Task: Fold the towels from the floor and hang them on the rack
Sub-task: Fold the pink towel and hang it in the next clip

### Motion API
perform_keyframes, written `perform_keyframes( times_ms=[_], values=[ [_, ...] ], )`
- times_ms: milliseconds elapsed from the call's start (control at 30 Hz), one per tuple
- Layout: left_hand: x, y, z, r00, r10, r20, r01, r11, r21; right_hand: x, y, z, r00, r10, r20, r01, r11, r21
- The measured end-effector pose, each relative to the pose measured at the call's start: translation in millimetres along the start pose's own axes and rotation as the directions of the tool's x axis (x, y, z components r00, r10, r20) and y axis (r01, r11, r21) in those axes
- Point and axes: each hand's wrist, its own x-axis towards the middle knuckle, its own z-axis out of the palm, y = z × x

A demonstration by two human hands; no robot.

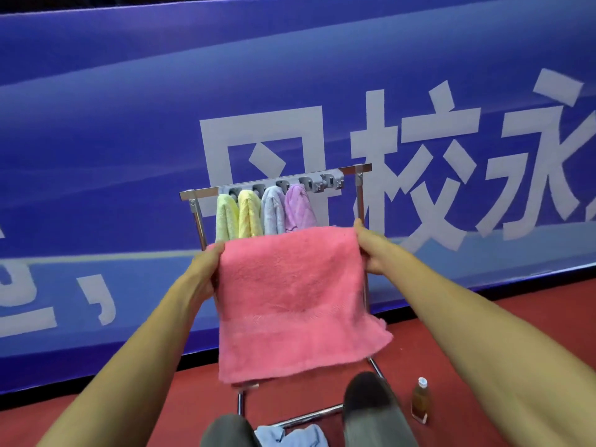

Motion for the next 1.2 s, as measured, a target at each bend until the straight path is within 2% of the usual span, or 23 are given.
perform_keyframes(
  times_ms=[67,133,167,233,267,300,333,400,433,467,500,567,600,633,700,767,800,867,933,1067,1200],
  values=[
    [-4,-14,-3,0.999,0.009,-0.035,-0.003,0.987,0.159,-7,13,-6,0.988,0.058,0.14,-0.024,0.972,-0.234],
    [-8,-20,-2,0.999,-0.036,-0.013,0.038,0.967,0.253,-18,13,-7,0.965,0.13,0.227,-0.057,0.951,-0.303],
    [-12,-16,-1,0.999,-0.041,0.028,0.033,0.972,0.234,-24,8,-6,0.964,0.116,0.24,-0.055,0.967,-0.247],
    [-16,0,2,0.988,-0.014,0.156,0.001,0.997,0.082,-33,-7,-7,0.972,0.034,0.233,-0.036,0.999,0.007],
    [-20,9,5,0.981,0.013,0.196,-0.013,1.0,0.003,-36,-13,-8,0.974,0.008,0.226,-0.029,0.996,0.087],
    [-20,14,8,0.978,0.012,0.208,-0.013,1.0,0.002,-39,-15,-8,0.97,0.012,0.242,-0.038,0.994,0.101],
    [-21,16,10,0.975,-0.008,0.222,-0.008,0.997,0.072,-44,-12,-10,0.96,0.047,0.277,-0.061,0.997,0.042],
    [-28,15,10,0.953,-0.131,0.274,0.046,0.954,0.297,-51,0,-14,0.914,0.156,0.375,-0.091,0.979,-0.184],
    [-29,13,8,0.918,-0.209,0.337,0.068,0.92,0.385,-54,5,-17,0.884,0.183,0.43,-0.065,0.959,-0.276],
    [-32,11,6,0.874,-0.266,0.407,0.067,0.895,0.44,-55,7,-21,0.868,0.163,0.469,-0.021,0.956,-0.293],
    [-35,11,5,0.833,-0.293,0.469,0.054,0.887,0.459,-55,6,-25,0.874,0.104,0.474,0.01,0.973,-0.231],
    [-37,11,6,0.791,-0.267,0.551,0.002,0.901,0.434,-50,0,-33,0.928,-0.061,0.368,0.038,0.997,0.07],
    [-37,12,7,0.776,-0.229,0.588,-0.032,0.916,0.399,-45,-3,-37,0.946,-0.096,0.308,0.038,0.982,0.187],
    [-33,12,9,0.78,-0.174,0.601,-0.06,0.936,0.348,-41,-4,-38,0.953,-0.089,0.289,0.025,0.976,0.219],
    [-31,10,12,0.847,-0.111,0.519,-0.059,0.952,0.3,-37,1,-38,0.962,0.01,0.272,-0.027,0.998,0.059],
    [-25,3,12,0.915,-0.126,0.383,-0.031,0.925,0.379,-36,7,-38,0.964,0.085,0.25,-0.067,0.994,-0.082],
    [-23,-1,11,0.925,-0.153,0.347,-0.009,0.906,0.423,-37,6,-38,0.967,0.089,0.24,-0.067,0.993,-0.099],
    [-19,-5,11,0.954,-0.134,0.269,0.01,0.909,0.416,-42,-1,-37,0.973,0.008,0.23,-0.009,1.0,0.0],
    [-17,-1,16,0.972,-0.081,0.221,0.005,0.945,0.326,-48,-10,-38,0.971,-0.084,0.223,0.061,0.992,0.107],
    [-27,14,33,0.989,-0.031,0.142,-0.001,0.976,0.218,-58,-15,-37,0.964,-0.103,0.245,0.109,0.994,-0.012],
    [-29,32,37,0.997,0.073,-0.038,-0.068,0.99,0.12,-66,-27,-39,0.953,-0.266,0.144,0.229,0.946,0.229]
  ],
)
